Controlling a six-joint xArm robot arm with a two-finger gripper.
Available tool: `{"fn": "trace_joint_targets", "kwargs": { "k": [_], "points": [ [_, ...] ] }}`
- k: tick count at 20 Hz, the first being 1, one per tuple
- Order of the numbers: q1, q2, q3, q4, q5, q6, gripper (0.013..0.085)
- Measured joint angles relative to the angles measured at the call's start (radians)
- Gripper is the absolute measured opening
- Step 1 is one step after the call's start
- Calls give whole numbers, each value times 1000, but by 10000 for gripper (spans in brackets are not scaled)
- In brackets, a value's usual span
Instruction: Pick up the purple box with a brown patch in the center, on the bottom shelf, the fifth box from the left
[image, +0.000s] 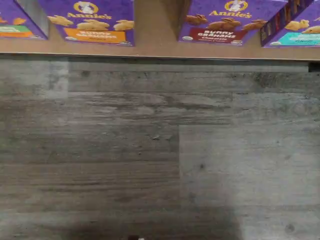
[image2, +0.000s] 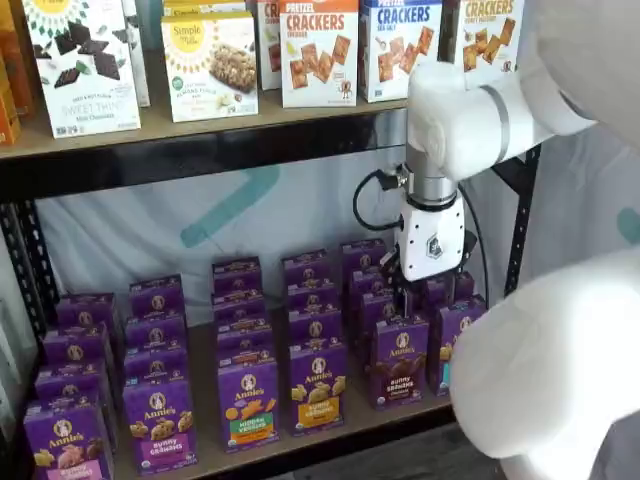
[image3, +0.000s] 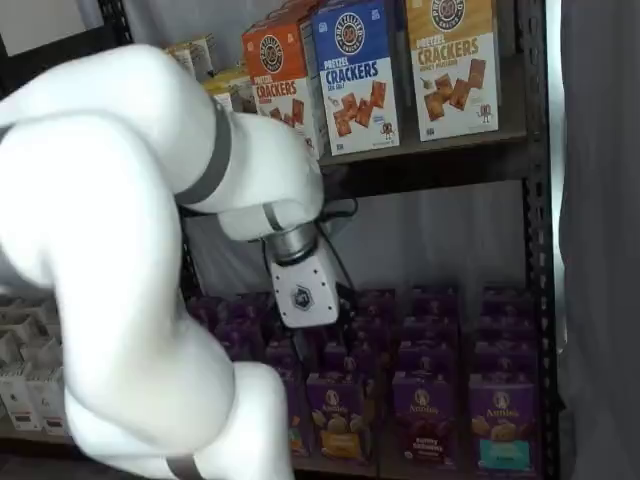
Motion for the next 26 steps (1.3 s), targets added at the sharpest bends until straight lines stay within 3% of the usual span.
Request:
{"fn": "trace_joint_targets", "kwargs": {
  "k": [5, 9, 26],
  "points": [
    [-77, 175, -29, -38, -157, -36, 850],
    [-115, 306, -61, -47, -261, -59, 850],
    [-151, 665, -181, -11, -514, -112, 850]
  ]
}}
